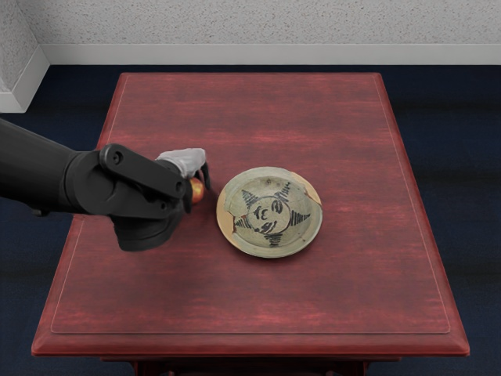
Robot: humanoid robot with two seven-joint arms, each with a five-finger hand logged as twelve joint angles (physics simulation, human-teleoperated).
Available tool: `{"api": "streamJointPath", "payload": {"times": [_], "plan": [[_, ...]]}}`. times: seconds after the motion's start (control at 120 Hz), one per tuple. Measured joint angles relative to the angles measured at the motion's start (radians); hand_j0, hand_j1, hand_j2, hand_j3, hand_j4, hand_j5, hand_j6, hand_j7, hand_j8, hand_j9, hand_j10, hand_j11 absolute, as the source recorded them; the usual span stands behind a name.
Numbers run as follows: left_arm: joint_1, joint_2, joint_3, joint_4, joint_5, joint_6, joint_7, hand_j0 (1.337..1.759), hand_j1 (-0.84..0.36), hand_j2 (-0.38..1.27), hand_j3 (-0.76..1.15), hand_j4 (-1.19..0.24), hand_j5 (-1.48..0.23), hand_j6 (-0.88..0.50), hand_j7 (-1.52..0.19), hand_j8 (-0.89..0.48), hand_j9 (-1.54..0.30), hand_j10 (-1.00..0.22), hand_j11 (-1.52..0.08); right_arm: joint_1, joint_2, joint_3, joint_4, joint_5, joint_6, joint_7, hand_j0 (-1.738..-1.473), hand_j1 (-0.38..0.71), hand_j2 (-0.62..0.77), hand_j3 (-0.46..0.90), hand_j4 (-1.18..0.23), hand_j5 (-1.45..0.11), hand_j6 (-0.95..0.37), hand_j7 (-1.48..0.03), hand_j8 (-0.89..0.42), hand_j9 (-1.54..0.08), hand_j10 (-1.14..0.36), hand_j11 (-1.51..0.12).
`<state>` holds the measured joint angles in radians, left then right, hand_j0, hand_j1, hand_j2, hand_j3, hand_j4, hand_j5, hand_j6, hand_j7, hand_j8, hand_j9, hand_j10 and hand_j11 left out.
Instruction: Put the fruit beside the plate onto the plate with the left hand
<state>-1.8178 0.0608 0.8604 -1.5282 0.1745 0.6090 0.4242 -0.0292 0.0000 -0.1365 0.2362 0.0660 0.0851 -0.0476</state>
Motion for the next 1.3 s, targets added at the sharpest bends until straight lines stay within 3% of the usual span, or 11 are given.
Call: {"api": "streamJointPath", "payload": {"times": [0.217, 0.3, 0.392, 0.625, 0.742, 1.05, 1.092, 1.192, 1.3], "plan": [[-0.082, 0.015, -0.012, -0.015, 0.005, 0.002, -0.001, 1.658, -0.34, 0.42, 0.0, -0.7, -0.74, -0.48, -0.85, -0.48, -0.85, -0.65, -0.85, 0.0, 0.0, 0.0, 0.0, 0.0, 0.0, 0.0, -1.658, -0.33, 0.0, 0.0, -0.01, -0.02, -0.01, -0.02, -0.01, -0.02, -0.01, -0.02], [-0.129, 0.021, -0.037, -0.057, 0.003, 0.002, -0.001, 1.658, -0.35, 0.48, 0.0, -0.68, -0.78, -0.47, -0.85, -0.48, -0.84, -0.65, -0.84, 0.0, 0.0, 0.0, 0.0, 0.0, 0.0, 0.0, -1.658, -0.33, 0.0, 0.0, -0.01, -0.02, -0.01, -0.02, -0.01, -0.02, -0.01, -0.02], [-0.162, 0.022, -0.077, -0.116, 0.006, 0.002, -0.001, 1.658, -0.35, 0.43, 0.0, -0.67, -0.8, -0.47, -0.84, -0.48, -0.84, -0.65, -0.84, 0.0, 0.0, 0.0, 0.0, 0.0, 0.0, 0.0, -1.658, -0.33, 0.0, 0.0, -0.01, -0.02, -0.01, -0.02, -0.01, -0.02, -0.01, -0.02], [-0.171, -0.052, -0.161, -0.176, 0.002, 0.0, -0.002, 1.658, -0.36, 0.49, 0.0, -0.63, -0.86, -0.48, -0.85, -0.49, -0.84, -0.64, -0.84, 0.0, 0.0, 0.0, 0.0, 0.0, 0.0, 0.0, -1.658, -0.33, 0.0, 0.0, -0.01, -0.02, -0.01, -0.02, -0.01, -0.02, -0.01, -0.02], [-0.169, -0.061, -0.184, -0.18, 0.004, 0.001, -0.002, 1.658, -0.34, 0.43, 0.0, -0.63, -0.85, -0.48, -0.85, -0.49, -0.84, -0.64, -0.84, 0.0, 0.0, 0.0, 0.0, 0.0, 0.0, 0.0, -1.658, -0.33, 0.0, 0.0, -0.01, -0.02, -0.01, -0.02, -0.01, -0.02, -0.01, -0.02], [-0.1, -0.059, -0.193, -0.18, 0.001, 0.001, -0.001, 1.657, -0.3, 0.37, 0.0, -0.63, -0.85, -0.5, -0.85, -0.51, -0.84, -0.64, -0.84, 0.0, 0.0, 0.0, 0.0, 0.0, 0.0, 0.0, -1.658, -0.33, 0.0, 0.0, -0.01, -0.02, -0.01, -0.02, -0.01, -0.02, -0.01, -0.02], [-0.101, -0.052, -0.192, -0.18, 0.002, 0.001, -0.001, 1.657, -0.27, 0.33, 0.0, -0.59, -0.79, -0.48, -0.79, -0.49, -0.79, -0.59, -0.79, 0.0, 0.0, 0.0, 0.0, 0.0, 0.0, 0.0, -1.658, -0.33, 0.0, 0.0, -0.01, -0.02, -0.01, -0.02, -0.01, -0.02, -0.01, -0.02], [-0.104, -0.053, -0.194, -0.179, 0.005, 0.002, -0.001, 1.658, -0.03, 0.21, 0.0, -0.37, -0.49, -0.3, -0.49, -0.3, -0.49, -0.37, -0.49, 0.0, 0.0, 0.0, 0.0, 0.0, 0.0, 0.0, -1.658, -0.33, 0.0, 0.0, -0.01, -0.02, -0.01, -0.02, -0.01, -0.02, -0.01, -0.02], [-0.106, -0.05, -0.195, -0.18, 0.006, 0.002, -0.001, 1.658, 0.13, 0.12, 0.0, -0.22, -0.29, -0.18, -0.29, -0.18, -0.29, -0.22, -0.29, 0.0, 0.0, 0.0, 0.0, 0.0, 0.0, 0.0, -1.658, -0.33, 0.0, 0.0, -0.01, -0.02, -0.01, -0.02, -0.01, -0.02, -0.01, -0.02]]}}
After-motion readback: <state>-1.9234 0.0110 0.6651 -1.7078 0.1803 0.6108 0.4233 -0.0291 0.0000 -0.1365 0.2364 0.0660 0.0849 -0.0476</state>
